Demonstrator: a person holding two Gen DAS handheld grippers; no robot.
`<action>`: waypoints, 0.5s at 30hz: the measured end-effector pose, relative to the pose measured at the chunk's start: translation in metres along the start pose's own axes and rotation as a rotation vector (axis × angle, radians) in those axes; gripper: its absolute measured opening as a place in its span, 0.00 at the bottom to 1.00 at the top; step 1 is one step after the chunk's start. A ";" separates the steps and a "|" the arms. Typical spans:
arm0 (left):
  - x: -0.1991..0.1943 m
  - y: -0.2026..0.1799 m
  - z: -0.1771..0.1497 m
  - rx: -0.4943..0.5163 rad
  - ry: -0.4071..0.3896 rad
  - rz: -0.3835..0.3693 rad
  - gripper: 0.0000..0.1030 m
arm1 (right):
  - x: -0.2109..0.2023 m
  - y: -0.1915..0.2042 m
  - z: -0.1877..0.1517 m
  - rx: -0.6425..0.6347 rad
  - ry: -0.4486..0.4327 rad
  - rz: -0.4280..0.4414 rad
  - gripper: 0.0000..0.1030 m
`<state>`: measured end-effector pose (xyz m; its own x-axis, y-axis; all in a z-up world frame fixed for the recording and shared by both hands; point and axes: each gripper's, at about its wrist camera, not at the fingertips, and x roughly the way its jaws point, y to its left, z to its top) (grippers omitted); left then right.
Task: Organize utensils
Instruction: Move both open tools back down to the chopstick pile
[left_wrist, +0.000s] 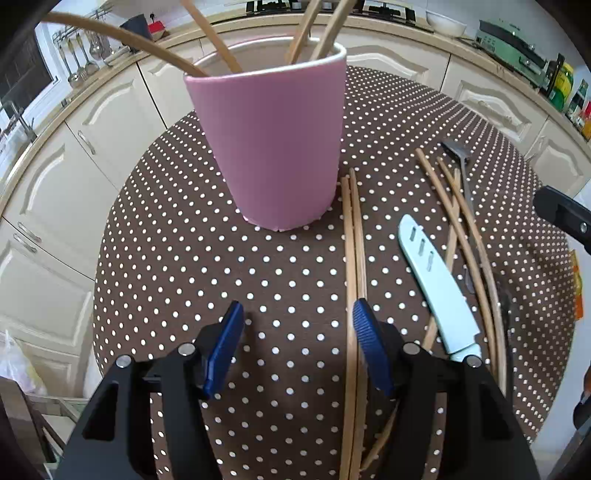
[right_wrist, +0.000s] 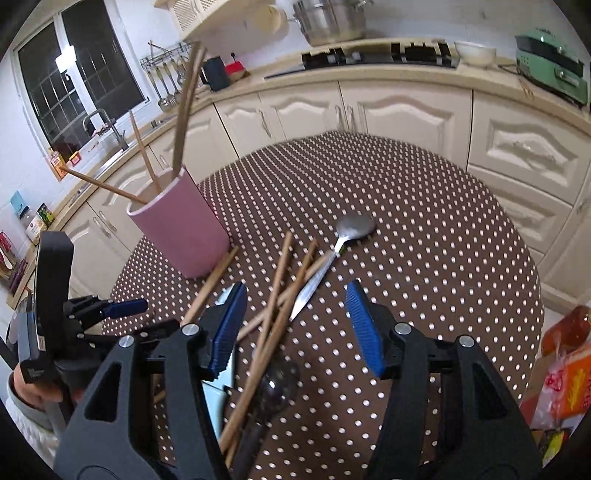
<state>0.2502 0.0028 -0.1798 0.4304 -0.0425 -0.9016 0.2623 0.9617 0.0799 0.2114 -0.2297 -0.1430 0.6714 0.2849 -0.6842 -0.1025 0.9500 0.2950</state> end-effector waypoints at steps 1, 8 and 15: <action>0.002 -0.001 0.003 0.004 0.004 -0.001 0.59 | 0.001 -0.002 -0.001 0.007 0.006 0.001 0.55; 0.009 -0.014 0.012 0.032 0.039 0.002 0.59 | 0.005 -0.012 -0.005 0.022 0.027 0.005 0.56; 0.016 -0.021 0.024 -0.006 0.063 -0.027 0.56 | 0.011 -0.013 -0.004 0.023 0.071 -0.013 0.56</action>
<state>0.2724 -0.0245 -0.1855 0.3675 -0.0517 -0.9286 0.2680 0.9620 0.0525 0.2173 -0.2382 -0.1567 0.6183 0.2816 -0.7338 -0.0766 0.9508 0.3003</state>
